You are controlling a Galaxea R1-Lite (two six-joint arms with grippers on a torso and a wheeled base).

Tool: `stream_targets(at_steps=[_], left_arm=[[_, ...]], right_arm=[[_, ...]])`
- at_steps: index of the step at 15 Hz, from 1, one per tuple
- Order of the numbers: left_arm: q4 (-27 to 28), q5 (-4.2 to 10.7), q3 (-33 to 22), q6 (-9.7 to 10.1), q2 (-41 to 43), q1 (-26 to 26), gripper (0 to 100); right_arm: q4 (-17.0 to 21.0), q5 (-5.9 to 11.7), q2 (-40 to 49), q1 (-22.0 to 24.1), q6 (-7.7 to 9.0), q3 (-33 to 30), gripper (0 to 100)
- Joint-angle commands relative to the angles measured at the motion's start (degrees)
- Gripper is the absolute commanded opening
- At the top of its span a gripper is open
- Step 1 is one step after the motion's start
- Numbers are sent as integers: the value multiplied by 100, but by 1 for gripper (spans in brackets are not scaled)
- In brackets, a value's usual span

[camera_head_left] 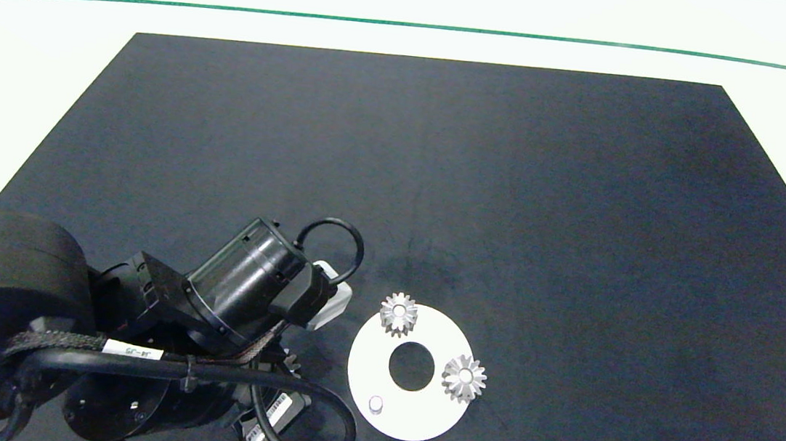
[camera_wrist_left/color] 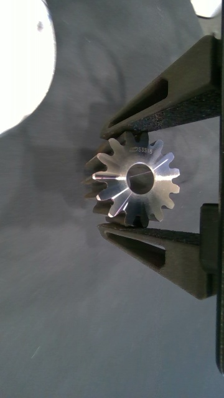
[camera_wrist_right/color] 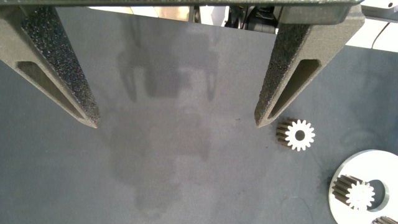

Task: Remove an incorrectly installed larger gear and replace it with the correct smaller gear

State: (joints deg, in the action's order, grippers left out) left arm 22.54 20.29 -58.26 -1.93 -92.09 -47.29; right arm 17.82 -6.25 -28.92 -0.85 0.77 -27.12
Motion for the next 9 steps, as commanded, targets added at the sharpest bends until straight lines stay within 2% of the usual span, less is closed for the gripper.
stream_targets(at_steps=[1, 2, 3, 8, 9], left_arm=[[-4, 11, 131, -1, -11, 71, 31], [-13, 11, 157, -1, -11, 97, 31], [-13, 11, 157, -1, -11, 106, 100], [-74, 2, 218, 17, 15, 114, 100], [-74, 2, 210, 70, 42, 123, 100]], right_arm=[[11, -7, -9, 6, 11, 14, 100], [11, -7, -9, -3, 11, 14, 100], [11, -7, -9, -3, 2, 14, 100], [11, -7, -26, 6, 11, 14, 100], [11, -7, -44, 6, 11, 5, 100]])
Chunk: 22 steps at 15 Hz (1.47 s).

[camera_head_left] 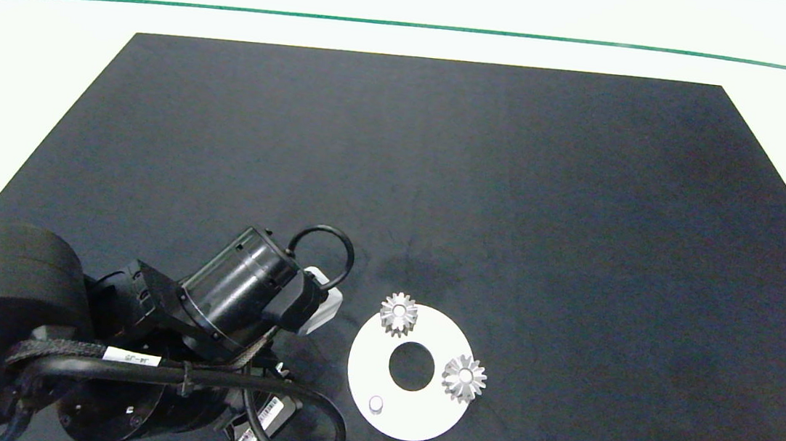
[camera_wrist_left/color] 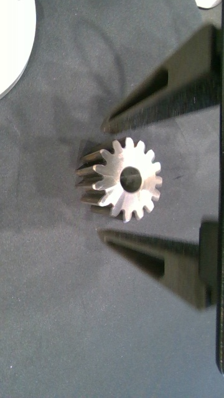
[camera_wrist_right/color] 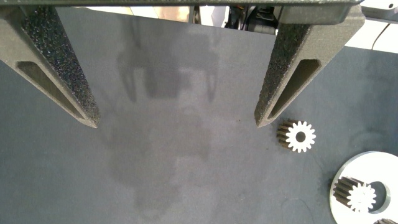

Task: Remove an incorrectly installed larger gear and replace it with the correct smaller gear

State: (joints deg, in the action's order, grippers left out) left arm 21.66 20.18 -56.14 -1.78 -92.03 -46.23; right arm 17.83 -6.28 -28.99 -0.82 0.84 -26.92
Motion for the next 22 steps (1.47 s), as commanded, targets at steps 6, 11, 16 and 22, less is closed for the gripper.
stream_targets(at_steps=[6, 11, 16, 22], left_arm=[[804, 48, -1453, 143, 1934, 1652, 100], [1675, 39, -2121, 125, 2576, 2997, 100], [1683, 39, -2428, 73, 3217, 3339, 100], [1683, 39, -2419, 46, 3358, 3313, 100]], right_arm=[[-17, -14, -582, -542, 514, -587, 100], [89, 197, -2700, -2581, 1384, -2283, 100], [651, 1674, -4141, -4568, 1428, -2977, 100], [932, 1665, -4967, -5069, 1401, -2942, 100]])
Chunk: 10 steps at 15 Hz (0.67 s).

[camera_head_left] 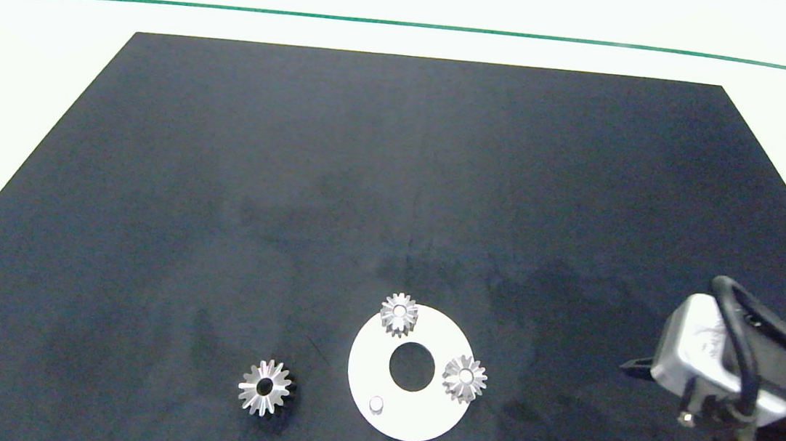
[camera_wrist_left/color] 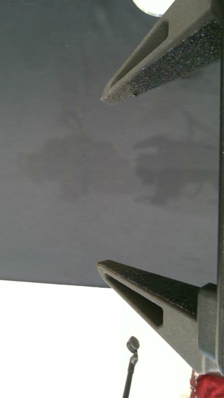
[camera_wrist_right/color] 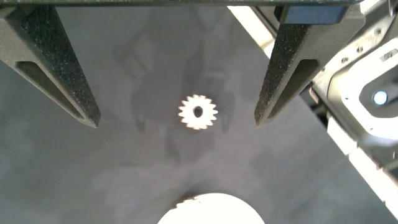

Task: Remove an incorrectly installed larger gear and replace it with the correct smaller gear

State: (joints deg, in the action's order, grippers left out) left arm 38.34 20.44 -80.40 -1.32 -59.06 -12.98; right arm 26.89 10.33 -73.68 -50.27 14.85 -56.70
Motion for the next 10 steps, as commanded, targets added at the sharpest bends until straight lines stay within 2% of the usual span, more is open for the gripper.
stream_targets(at_steps=[1, 5, 7, 9, 10], left_arm=[[16, 12, 15, 0, 62, -11, 100], [16, 12, 42, -18, 62, -38, 100], [16, 12, 59, -44, 62, -38, 100], [16, 12, 59, -53, 70, -38, 100], [16, 12, 59, -53, 79, -38, 100]], right_arm=[[18, -4, -586, -185, -26, 133, 100], [-140, -22, -903, -193, -52, 572, 100], [-738, -13, -1026, -185, -43, 915, 100], [-1318, 233, -1113, -176, -52, 1275, 100], [-1441, 295, -1122, -167, -61, 1398, 100]])
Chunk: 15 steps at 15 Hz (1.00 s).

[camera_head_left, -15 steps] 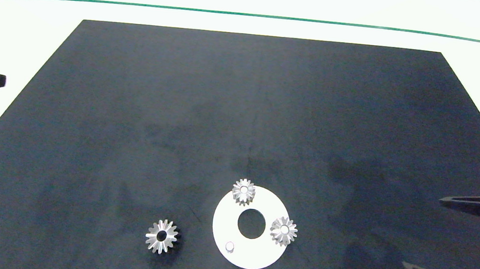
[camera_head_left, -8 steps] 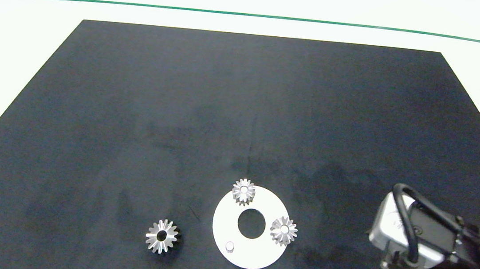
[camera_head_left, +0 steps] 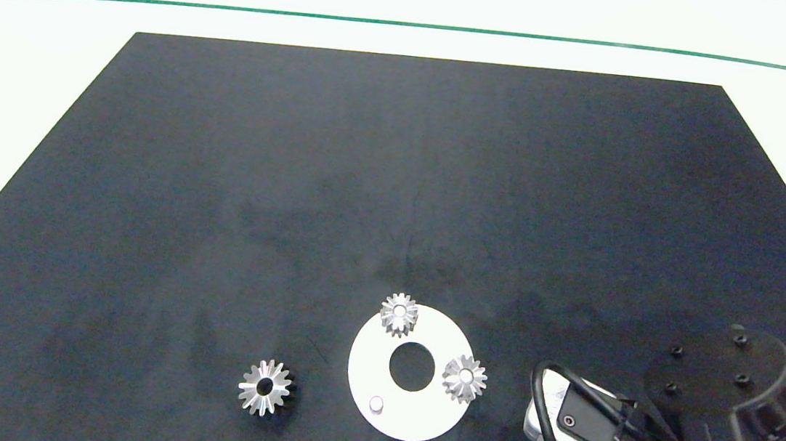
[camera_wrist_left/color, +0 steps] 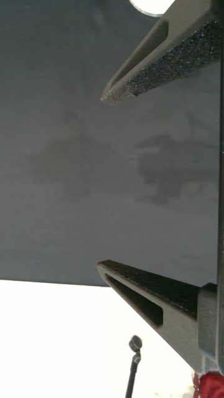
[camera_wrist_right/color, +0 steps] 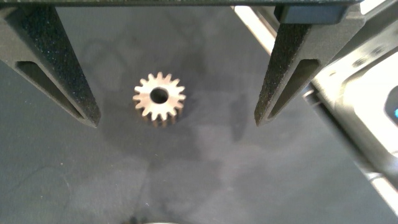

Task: Remove an incorrectly installed larger gear and replace it with the correct smaller gear

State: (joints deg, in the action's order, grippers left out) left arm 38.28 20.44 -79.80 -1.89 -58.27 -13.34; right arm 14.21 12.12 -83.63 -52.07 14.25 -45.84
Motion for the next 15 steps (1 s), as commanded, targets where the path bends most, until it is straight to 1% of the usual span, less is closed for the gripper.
stream_targets(at_steps=[1, 3, 9, 12, 15], left_arm=[[22, 12, -1, 4, 9, -2, 100], [22, 12, 8, 4, 18, -2, 100], [31, 12, 8, 4, 44, -2, 100], [31, 12, 26, -13, 70, -11, 100], [31, 12, 26, -40, 88, -11, 100]], right_arm=[[-173, 115, -119, 12, 8, 356, 100], [-182, 133, -101, 21, 8, 444, 100], [-191, 80, -101, 504, -1, 470, 100], [-200, -69, -145, 610, -1, 462, 100], [-235, -69, -198, 627, -10, 462, 98]])
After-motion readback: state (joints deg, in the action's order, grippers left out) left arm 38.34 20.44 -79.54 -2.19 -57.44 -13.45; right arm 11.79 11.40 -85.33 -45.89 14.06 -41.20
